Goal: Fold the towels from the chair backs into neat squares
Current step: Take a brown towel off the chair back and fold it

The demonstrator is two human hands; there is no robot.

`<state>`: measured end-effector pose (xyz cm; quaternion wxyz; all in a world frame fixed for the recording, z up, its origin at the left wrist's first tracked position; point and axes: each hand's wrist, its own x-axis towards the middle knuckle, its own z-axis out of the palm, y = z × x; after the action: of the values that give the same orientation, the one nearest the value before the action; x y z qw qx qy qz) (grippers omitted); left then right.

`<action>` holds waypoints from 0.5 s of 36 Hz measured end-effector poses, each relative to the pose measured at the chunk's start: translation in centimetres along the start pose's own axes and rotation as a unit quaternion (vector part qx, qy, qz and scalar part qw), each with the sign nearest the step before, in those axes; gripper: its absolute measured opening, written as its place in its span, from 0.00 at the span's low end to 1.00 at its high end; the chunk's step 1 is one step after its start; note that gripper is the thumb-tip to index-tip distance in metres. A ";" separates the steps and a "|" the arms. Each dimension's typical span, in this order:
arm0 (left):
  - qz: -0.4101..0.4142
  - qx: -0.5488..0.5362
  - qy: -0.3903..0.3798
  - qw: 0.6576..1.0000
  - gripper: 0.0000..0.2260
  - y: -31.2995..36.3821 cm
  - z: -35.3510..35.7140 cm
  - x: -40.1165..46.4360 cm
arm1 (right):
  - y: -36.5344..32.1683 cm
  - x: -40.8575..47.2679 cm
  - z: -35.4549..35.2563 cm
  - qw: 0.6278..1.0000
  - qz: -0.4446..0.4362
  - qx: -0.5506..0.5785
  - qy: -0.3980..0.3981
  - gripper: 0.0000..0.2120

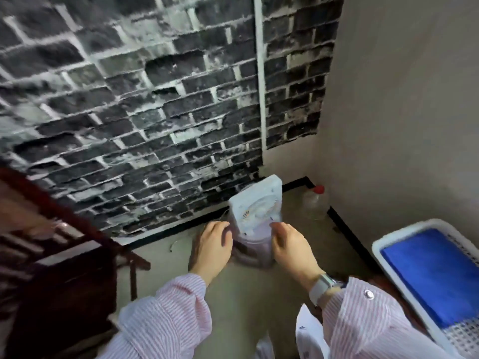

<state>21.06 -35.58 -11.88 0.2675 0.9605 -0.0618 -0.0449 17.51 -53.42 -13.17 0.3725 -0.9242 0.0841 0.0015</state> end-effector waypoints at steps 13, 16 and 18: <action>-0.216 -0.011 0.154 0.964 0.12 -25.1 -16.1 -18.7 | -23.9 -10.7 20.2 0.958 -0.165 -0.037 -0.233 0.15; -0.243 -0.019 0.182 0.952 0.12 -28.6 -18.1 -21.0 | -27.7 -11.7 23.3 0.943 -0.207 -0.048 -0.257 0.15; -0.262 -0.021 0.190 0.946 0.13 -30.7 -19.1 -22.1 | -29.7 -11.9 25.3 0.933 -0.229 -0.047 -0.273 0.15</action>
<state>4.40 3.37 -10.33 0.2732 0.9277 0.2452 0.0681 11.92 -13.08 -10.23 0.3271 -0.8989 -0.2350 0.1723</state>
